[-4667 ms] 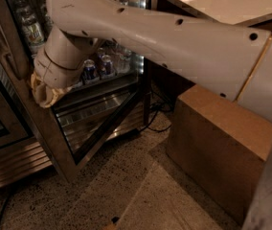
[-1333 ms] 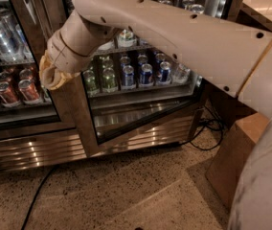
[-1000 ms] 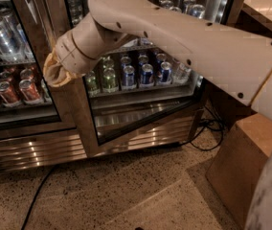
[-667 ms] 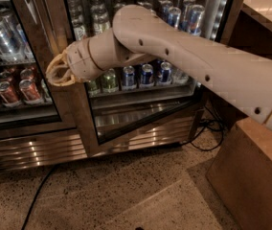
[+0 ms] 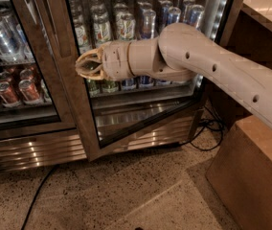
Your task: Close right fridge door
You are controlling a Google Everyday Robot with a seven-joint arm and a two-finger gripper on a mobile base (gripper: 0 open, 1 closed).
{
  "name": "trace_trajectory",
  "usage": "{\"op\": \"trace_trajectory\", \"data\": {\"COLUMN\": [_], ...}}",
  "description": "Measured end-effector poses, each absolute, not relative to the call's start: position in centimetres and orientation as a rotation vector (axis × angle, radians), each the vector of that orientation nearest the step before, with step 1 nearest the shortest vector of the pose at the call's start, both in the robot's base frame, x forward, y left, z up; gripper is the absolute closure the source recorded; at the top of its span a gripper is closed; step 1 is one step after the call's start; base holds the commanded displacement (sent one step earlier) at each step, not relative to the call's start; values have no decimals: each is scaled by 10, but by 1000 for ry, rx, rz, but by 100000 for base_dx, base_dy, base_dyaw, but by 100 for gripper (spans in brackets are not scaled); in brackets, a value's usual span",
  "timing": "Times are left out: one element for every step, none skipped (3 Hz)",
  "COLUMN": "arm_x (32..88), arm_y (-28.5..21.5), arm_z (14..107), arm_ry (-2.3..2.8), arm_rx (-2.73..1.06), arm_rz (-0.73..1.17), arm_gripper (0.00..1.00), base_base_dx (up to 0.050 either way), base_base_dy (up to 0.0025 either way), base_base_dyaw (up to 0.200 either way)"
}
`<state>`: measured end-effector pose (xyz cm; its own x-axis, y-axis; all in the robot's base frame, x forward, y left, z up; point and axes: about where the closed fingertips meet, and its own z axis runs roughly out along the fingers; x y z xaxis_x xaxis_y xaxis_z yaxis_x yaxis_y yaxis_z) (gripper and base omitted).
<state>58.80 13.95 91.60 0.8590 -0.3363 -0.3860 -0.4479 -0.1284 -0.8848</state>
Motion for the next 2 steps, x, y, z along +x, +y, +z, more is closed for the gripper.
{"op": "trace_trajectory", "data": {"arm_x": [588, 583], "arm_y": [140, 145], "arm_z": [916, 913], "arm_ry": [605, 598], "arm_rx": [-1734, -1737], "arm_rz": [106, 130], "arm_gripper": [100, 100], "base_base_dx": [0, 0], "base_base_dy": [0, 0], "base_base_dyaw": [0, 0]}}
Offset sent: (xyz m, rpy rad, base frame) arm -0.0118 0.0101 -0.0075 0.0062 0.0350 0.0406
